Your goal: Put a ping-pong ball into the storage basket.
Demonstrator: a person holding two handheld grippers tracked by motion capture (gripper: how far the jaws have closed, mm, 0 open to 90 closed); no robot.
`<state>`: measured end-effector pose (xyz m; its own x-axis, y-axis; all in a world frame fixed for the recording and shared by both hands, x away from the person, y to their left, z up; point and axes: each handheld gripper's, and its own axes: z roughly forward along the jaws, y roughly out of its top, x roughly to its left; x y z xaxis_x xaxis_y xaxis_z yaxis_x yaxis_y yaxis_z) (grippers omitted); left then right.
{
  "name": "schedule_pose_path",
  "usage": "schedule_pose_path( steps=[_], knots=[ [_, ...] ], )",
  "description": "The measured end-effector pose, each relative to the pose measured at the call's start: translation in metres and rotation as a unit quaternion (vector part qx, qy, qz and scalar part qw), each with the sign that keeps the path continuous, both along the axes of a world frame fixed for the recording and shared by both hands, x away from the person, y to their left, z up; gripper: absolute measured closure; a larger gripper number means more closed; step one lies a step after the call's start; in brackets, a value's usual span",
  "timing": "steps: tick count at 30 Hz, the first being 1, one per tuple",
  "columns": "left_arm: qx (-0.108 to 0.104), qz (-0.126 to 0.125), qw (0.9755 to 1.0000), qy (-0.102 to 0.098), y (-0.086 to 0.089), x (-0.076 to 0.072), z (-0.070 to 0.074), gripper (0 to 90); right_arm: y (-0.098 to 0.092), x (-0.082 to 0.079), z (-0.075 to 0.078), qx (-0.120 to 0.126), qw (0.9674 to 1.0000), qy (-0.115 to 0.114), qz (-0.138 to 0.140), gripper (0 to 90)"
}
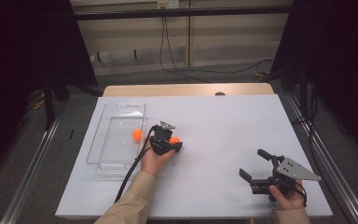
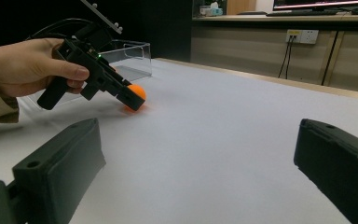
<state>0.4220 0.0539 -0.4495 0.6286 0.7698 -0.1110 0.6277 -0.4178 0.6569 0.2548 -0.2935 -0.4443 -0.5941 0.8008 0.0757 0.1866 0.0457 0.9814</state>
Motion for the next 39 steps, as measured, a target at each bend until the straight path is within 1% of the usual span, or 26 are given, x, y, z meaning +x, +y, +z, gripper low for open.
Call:
schedule_pose_path(
  steps=[9,12,17,18,23,26,30,31,32,35,39],
  knots=[
    [-0.003,-0.001,1.0000,0.005,-0.001,-0.001,0.001,50.9,0.000,0.000,0.000,0.001,1.0000,0.000,0.000,0.7],
    [-0.005,-0.005,0.9999,0.011,0.000,-0.001,0.001,50.9,-0.001,0.000,0.000,0.000,1.0000,0.000,-0.001,0.7],
    [-0.011,-0.003,0.9999,0.009,0.000,-0.002,0.004,50.9,0.000,0.000,0.000,0.001,1.0000,0.000,0.000,0.7],
    [-0.012,-0.007,0.9998,0.013,0.001,-0.002,0.004,51.0,0.000,0.000,0.000,0.001,1.0000,0.000,-0.001,0.7],
    [-0.016,-0.008,0.9997,0.019,0.001,-0.003,0.005,51.0,0.000,-0.001,0.000,0.002,1.0000,-0.001,0.000,0.7],
    [-0.018,-0.010,0.9996,0.017,0.001,-0.004,0.007,51.0,0.000,-0.001,0.000,0.002,1.0000,-0.002,0.000,0.7],
    [-0.023,-0.010,0.9994,0.022,0.003,-0.006,0.011,51.0,0.000,-0.001,0.001,0.003,1.0000,-0.002,0.000,0.7],
    [-0.022,-0.014,0.9994,0.021,0.004,-0.006,0.012,51.0,0.000,-0.001,0.001,0.002,1.0000,-0.002,0.000,0.7],
    [-0.025,-0.012,0.9994,0.023,0.004,-0.006,0.013,51.0,0.000,-0.001,0.001,0.002,1.0000,-0.002,0.000,0.7],
    [-0.027,-0.017,0.9992,0.023,0.006,-0.007,0.016,51.0,0.000,-0.001,0.001,0.003,1.0000,-0.002,0.000,0.7],
    [-0.036,-0.018,0.9988,0.027,0.009,-0.008,0.020,51.0,0.000,-0.001,0.001,0.003,1.0000,-0.002,0.000,0.7]
  ],
)
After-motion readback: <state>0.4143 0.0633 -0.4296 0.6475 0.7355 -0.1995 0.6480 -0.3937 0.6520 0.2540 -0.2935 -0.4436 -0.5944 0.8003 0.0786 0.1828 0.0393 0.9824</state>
